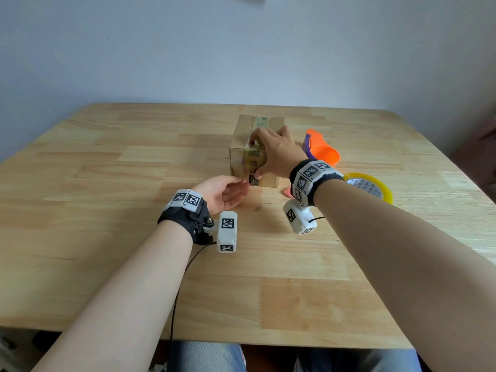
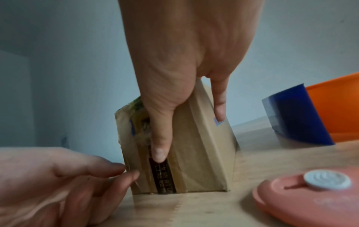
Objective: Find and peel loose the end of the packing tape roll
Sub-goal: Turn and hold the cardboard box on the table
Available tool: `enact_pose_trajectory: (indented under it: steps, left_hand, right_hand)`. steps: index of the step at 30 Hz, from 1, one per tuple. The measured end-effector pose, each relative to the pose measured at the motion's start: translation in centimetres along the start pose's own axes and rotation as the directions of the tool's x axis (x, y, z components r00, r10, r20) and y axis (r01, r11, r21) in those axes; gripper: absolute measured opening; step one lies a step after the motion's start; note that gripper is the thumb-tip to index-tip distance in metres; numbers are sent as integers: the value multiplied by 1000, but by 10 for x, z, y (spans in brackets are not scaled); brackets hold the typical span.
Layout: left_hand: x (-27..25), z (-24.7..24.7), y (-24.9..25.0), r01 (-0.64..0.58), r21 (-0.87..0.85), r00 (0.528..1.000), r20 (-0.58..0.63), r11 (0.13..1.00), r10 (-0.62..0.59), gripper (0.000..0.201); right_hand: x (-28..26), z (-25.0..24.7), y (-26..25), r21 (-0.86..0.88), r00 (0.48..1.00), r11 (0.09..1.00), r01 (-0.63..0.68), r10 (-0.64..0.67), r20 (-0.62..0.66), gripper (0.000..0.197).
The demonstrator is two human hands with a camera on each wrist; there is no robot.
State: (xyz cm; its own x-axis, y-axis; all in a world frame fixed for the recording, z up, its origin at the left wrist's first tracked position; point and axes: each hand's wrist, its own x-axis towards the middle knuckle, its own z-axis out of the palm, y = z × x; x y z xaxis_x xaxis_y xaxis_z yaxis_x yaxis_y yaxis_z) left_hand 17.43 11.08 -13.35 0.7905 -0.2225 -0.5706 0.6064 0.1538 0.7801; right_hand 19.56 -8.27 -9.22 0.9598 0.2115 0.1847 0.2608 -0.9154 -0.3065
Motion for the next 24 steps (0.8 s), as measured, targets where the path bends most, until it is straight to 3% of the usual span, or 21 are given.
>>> enact_pose_trajectory:
  steps: [6,15,19,24]
  left_hand:
    - [-2,-1,1,-4,3,1000,-1,1000,4,19]
    - [-6,6,10,74,60,997,-19,995,-73,12]
    - [-5,7,10,76,63,997,-19,995,-75,8]
    - [-4,6,9,67,51,998,-13,996,-66,8]
  right_hand:
    - [2,5,-8,47,991,998,-45,50,-127,56]
    - [0,2,-7,-132,1000,991,1,-5,-31,82]
    - [0,1,-1,36,998,999,6,-4,-64,53]
    - [1,2,-2,50,998,999,18,-15,-58,47]
